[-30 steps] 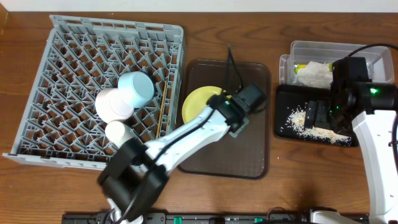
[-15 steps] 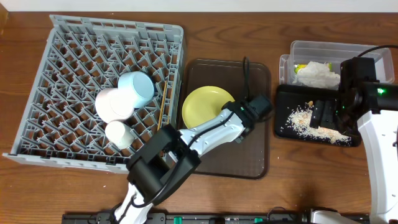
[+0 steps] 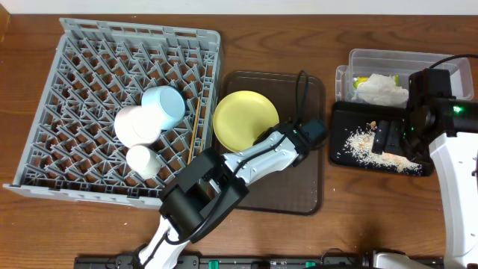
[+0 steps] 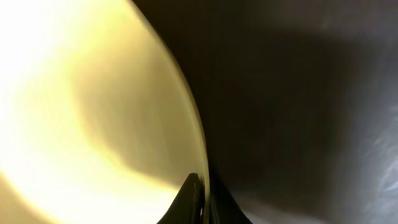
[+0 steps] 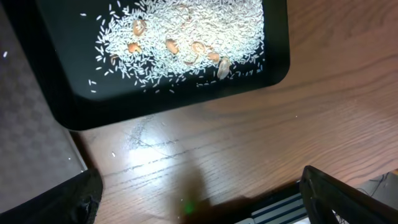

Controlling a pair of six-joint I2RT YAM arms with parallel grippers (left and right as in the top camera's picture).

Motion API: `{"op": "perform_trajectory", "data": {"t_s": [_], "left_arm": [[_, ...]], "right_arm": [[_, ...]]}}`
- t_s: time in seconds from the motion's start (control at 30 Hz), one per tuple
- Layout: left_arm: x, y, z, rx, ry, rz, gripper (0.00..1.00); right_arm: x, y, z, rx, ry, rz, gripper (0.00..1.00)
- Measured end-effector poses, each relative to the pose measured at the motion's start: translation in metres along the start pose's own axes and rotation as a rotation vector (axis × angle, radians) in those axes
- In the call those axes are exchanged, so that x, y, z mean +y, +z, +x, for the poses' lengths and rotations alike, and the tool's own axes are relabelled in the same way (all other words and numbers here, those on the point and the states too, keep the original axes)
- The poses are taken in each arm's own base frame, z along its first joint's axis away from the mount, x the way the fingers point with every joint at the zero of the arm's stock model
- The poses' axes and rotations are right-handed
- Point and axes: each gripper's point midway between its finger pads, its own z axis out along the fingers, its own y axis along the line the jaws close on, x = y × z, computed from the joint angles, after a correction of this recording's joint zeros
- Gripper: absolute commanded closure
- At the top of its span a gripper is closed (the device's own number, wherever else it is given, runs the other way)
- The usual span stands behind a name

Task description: Sort waste into correct bins and load items into the dishwasher

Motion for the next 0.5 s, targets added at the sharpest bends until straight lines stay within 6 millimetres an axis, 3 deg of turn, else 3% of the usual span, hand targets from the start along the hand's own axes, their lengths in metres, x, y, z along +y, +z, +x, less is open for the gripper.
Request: {"op": "perform_trajectory", "data": {"t_s": [0.33,0.5], "left_arm": [[0.003,-0.012,0.013,0.030,0.019,0.015,0.94],[0.021,-0.053,-0.001,-0.078,-0.034,0.030,0.94]], "right_arm": [[0.000,0.000,0.000,0.000,0.000,0.000,0.01],[0.000,0.000,0.000,0.000,0.000,0.000,0.01]]}}
